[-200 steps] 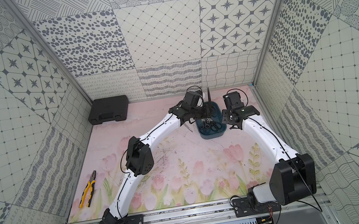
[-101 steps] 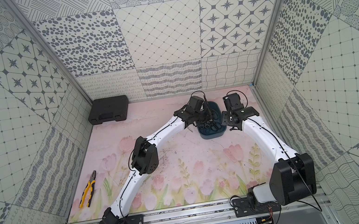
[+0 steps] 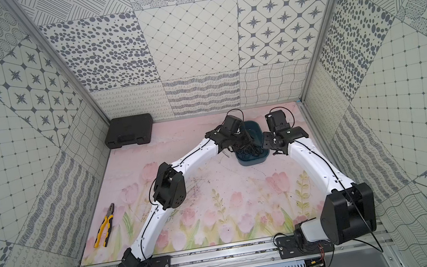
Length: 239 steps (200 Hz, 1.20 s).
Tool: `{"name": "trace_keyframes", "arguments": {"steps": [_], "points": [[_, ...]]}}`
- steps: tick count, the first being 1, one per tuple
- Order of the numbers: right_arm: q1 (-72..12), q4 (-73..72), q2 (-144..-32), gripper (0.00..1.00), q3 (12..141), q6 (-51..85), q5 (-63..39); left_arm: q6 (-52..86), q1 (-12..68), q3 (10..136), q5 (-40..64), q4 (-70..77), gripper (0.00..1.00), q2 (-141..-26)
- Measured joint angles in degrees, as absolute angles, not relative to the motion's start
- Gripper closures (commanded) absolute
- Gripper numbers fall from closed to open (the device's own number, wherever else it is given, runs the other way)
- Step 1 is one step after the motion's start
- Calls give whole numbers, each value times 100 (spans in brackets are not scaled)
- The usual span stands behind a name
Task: Put the scissors into the storage box
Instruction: Place the scissors in the storage box, then move the scissors to the center of the board.
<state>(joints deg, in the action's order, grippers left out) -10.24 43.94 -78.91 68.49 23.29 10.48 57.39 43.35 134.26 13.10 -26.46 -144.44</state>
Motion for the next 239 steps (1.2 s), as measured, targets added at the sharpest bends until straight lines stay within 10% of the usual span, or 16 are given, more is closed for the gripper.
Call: {"name": "trace_keyframes", "arguments": {"steps": [83,195,239], "points": [[-1184,4536,-8718,36,8333,1946,416,5341,4082,10805,1212,-1994,40,-11493],[-3085,6624,-14824,41,15891,506,-12,4676,1474,4386,174,-1625,39,-6176],[-2967,6893,-15633,48,15957,491,-156,4506,1339,3671,36,-1820,39,-5583]]}}
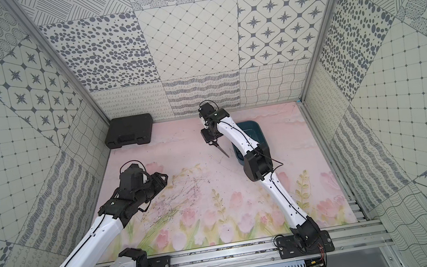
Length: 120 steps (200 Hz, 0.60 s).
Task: Put the scissors into the storage box
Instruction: Move the scissors to the center of the board.
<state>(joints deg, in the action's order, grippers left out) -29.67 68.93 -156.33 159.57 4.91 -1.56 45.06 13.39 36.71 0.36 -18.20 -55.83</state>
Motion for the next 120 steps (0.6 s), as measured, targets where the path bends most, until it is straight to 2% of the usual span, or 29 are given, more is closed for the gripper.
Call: {"name": "trace_keyframes", "arguments": {"steps": [50,100,120], "points": [[-2947,6910,-15734,60,15950,405,-80,4436,1299,3496,-12,-1837,38,-5802],[-2961,6665,-15959,62,16018,395,12,4355,1297,3647,51,-1809,38,-6224],[-2965,6554,-16072,67,16042,410,16,4335,1295,3667,106,-1769,38,-6324]]}}
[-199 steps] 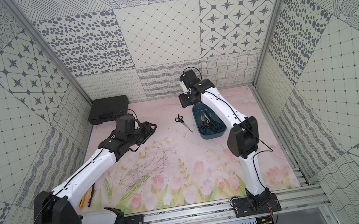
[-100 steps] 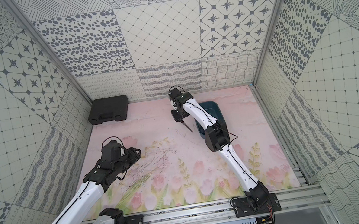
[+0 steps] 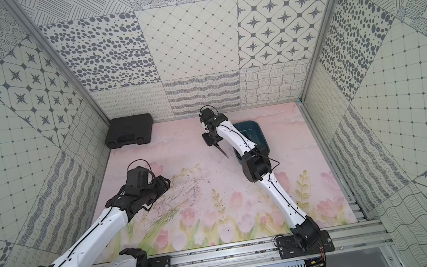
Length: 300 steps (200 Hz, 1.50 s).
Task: Put the scissors into the storage box
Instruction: Move the scissors to the center of the board.
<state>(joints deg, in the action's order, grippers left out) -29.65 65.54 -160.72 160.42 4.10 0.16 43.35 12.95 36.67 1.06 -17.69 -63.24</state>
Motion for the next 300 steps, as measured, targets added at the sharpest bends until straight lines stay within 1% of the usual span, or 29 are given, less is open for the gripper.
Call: {"name": "trace_keyframes", "arguments": {"steps": [33,47,63,93,104,116,134,156,198,225,260,300], "points": [[-2976,6517,-16088,79,16062,429,73,4331,1293,3680,139,-1726,38,-6412],[-2982,6504,-16086,81,16040,467,117,4331,1293,3693,139,-1723,38,-6434],[-3000,6458,-16048,86,15961,563,200,4331,1291,3699,139,-1697,38,-6453],[-3033,6313,-15902,92,15662,794,333,4333,1291,3706,150,-1664,38,-6508],[-3037,6300,-15867,97,15576,867,357,4333,1291,3712,156,-1649,38,-6525],[-3044,6250,-15821,100,15476,923,379,4333,1293,3736,176,-1645,38,-6543],[-3044,6152,-15736,100,15297,991,386,4333,1291,3767,183,-1625,38,-6567],[-3044,6016,-15583,95,15008,1055,388,4333,1291,3776,193,-1608,38,-6571],[-3013,6020,-15185,95,14337,1015,119,4333,1291,3776,193,-1608,38,-6514],[-3017,6025,-14667,99,13452,871,-38,4333,1291,3778,189,-1608,38,-6440],[-3100,6025,-13944,96,12232,836,-148,4333,1291,3778,180,-1608,38,-6368],[-3188,6139,-13773,95,11983,864,-165,4338,1291,3778,200,-1601,39,-6464]]}}
